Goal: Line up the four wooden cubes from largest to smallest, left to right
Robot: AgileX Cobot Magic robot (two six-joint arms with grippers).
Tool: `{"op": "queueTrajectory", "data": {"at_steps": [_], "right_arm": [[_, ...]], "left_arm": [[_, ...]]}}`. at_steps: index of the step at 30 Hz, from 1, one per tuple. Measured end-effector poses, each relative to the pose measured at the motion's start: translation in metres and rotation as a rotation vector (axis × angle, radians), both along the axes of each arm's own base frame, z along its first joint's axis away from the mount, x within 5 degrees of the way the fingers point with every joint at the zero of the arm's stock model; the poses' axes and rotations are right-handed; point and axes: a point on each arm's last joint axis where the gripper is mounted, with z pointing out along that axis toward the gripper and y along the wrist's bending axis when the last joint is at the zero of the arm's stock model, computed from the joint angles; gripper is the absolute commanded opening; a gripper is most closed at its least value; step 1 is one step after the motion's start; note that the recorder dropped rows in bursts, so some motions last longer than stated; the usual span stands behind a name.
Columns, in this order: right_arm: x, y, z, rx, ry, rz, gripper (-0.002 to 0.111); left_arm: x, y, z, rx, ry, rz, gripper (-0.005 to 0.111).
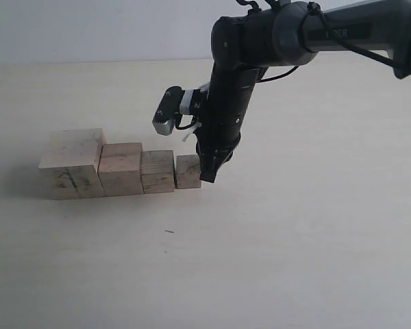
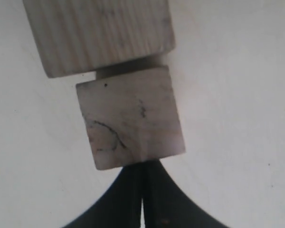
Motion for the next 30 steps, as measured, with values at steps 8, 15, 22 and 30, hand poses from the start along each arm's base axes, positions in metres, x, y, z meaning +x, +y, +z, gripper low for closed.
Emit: {"op": "queueTrajectory", "data": {"at_steps": [8,15,22,30], "right_arm": [[-0.0012,0.0017,0.0004,0.019,0.014,-0.006,0.0],[-0.0009,0.0021,0.0005,0.023,0.011,-0.002,0.0],[-0.0011,0.0023,0.0005,0.026,0.012,0.0,0.0],[-0.0016,0.003,0.001,0.044,0.024,0.009,0.0]], "left_arm": [[0.0,0.0,0.0,0.0,0.0,0.0,0.0],[0.0,0.0,0.0,0.0,0.0,0.0,0.0],[0.0,0.0,0.0,0.0,0.0,0.0,0.0],[0.0,0.0,0.0,0.0,0.0,0.0,0.0]]}}
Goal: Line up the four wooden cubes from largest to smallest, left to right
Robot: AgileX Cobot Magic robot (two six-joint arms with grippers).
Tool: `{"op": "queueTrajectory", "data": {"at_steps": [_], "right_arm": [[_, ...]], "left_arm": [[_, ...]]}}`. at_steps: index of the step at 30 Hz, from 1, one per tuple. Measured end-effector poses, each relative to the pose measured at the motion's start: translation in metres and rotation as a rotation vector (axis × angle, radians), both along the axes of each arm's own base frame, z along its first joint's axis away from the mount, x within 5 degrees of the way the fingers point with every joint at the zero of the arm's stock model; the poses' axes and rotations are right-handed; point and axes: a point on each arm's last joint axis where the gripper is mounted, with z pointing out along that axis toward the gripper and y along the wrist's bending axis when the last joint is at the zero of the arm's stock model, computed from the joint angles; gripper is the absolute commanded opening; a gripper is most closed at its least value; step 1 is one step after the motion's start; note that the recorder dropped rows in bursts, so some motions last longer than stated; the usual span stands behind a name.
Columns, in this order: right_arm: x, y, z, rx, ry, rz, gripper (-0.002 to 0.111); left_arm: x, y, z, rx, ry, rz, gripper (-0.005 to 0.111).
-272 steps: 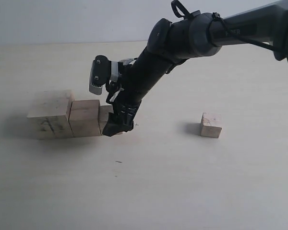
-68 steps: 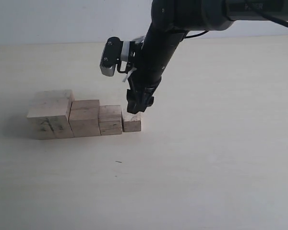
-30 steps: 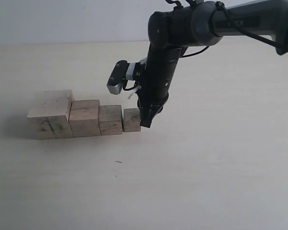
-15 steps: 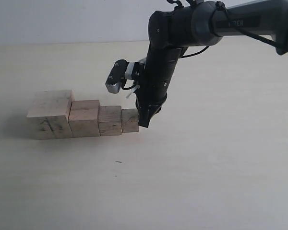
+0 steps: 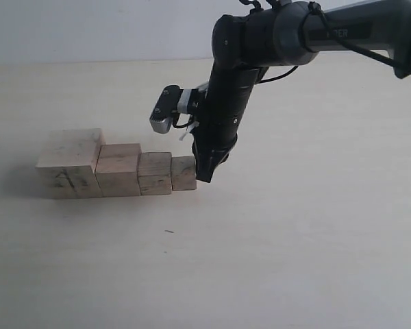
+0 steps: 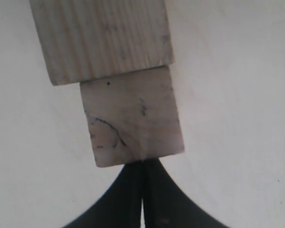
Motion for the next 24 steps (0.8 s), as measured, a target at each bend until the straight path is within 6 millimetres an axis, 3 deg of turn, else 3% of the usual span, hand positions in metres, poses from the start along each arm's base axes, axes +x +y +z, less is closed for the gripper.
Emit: {"op": "queueTrajectory", "data": {"at_steps": [13,19,24], "right_arm": [[0.003,-0.005,0.001,-0.05,-0.046,0.02,0.0],[0.009,-0.014,0.03,-0.042,-0.111,-0.047,0.0],[0.019,-0.03,0.057,0.016,-0.103,-0.248,0.0]], "left_arm": [[0.0,0.0,0.0,0.0,0.0,0.0,0.0],[0.0,0.0,0.0,0.0,0.0,0.0,0.0],[0.0,0.0,0.0,0.0,0.0,0.0,0.0]]}}
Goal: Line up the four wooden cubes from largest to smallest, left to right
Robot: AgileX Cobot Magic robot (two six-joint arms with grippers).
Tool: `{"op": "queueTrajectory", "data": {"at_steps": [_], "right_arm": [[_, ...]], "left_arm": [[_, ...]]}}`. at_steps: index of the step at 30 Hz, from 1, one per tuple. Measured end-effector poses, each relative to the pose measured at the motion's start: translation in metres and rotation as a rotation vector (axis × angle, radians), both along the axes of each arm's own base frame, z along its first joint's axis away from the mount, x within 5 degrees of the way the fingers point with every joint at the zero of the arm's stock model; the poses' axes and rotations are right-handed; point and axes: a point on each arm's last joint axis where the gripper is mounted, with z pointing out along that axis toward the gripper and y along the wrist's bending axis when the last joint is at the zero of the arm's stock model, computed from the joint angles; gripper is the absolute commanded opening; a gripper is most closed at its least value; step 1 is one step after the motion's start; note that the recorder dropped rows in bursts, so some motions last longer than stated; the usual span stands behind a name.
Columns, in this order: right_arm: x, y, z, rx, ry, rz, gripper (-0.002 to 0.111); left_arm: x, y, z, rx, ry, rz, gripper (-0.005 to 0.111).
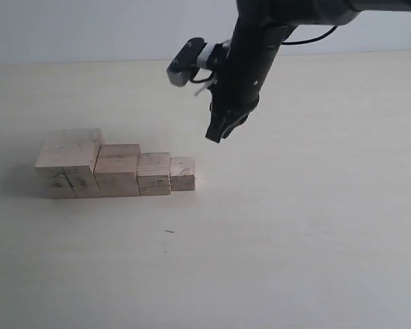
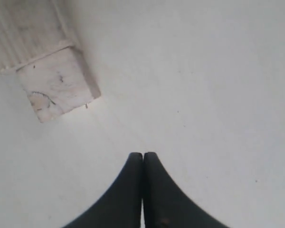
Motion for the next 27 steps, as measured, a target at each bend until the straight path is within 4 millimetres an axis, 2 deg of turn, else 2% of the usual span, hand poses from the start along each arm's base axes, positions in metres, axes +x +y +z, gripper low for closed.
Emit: {"op": "queueTrajectory", "data": {"at_steps": [6,12,17,23,27], "right_arm": [[0.007,-0.018,0.031,0.191,0.009,-0.22,0.0],[-0.022,-0.043,0.057,0.337,-0.081,-0.453,0.0],[-0.048,-0.064,0.086,0.479,-0.144,-0.61,0.0],[-0.075,-0.084,0.114,0.605,-0.192,-0.696,0.0],[-0.085,-0.091,0.127,0.651,-0.201,-0.72,0.0]], "left_arm": [[0.0,0.0,0.0,0.0,0.0,0.0,0.0],[0.0,0.0,0.0,0.0,0.0,0.0,0.0],[0.0,0.0,0.0,0.0,0.0,0.0,0.0],[0.0,0.0,0.0,0.0,0.0,0.0,0.0],[0.0,0.0,0.0,0.0,0.0,0.0,0.0]]}}
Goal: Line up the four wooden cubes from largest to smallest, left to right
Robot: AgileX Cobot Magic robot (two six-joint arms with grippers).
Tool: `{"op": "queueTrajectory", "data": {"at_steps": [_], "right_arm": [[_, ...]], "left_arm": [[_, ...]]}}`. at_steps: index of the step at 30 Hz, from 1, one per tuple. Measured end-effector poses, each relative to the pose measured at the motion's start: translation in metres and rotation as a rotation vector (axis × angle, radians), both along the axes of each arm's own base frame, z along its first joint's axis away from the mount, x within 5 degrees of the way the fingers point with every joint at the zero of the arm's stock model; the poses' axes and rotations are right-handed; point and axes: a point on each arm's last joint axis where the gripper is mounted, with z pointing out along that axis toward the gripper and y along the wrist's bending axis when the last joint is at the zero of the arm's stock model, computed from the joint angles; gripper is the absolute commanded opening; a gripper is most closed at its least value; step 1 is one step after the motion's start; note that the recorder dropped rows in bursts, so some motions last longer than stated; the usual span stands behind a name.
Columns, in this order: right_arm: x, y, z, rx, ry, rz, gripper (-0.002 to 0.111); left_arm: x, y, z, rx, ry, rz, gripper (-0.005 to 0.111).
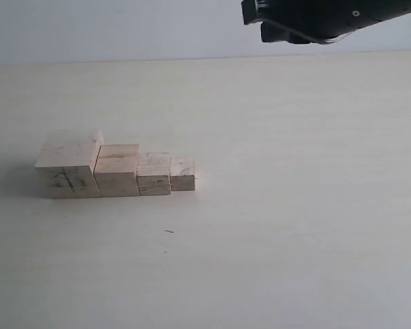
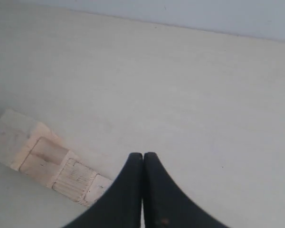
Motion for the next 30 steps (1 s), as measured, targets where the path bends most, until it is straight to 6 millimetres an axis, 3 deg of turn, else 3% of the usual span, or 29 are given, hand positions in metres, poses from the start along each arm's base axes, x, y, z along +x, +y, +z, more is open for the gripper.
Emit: {"op": "queueTrajectory", "data": {"at_steps": [19,30], "right_arm": [[-0.045,-0.031,0.068,0.113,-0.187,-0.01,0.0],[-0.061,-0.044,0.084,0.092,-0.27,0.0,0.0]], "left_arm": [[0.0,0.0,0.0,0.0,0.0,0.0,0.0],[0.0,0.0,0.0,0.0,0.0,0.0,0.0]]}}
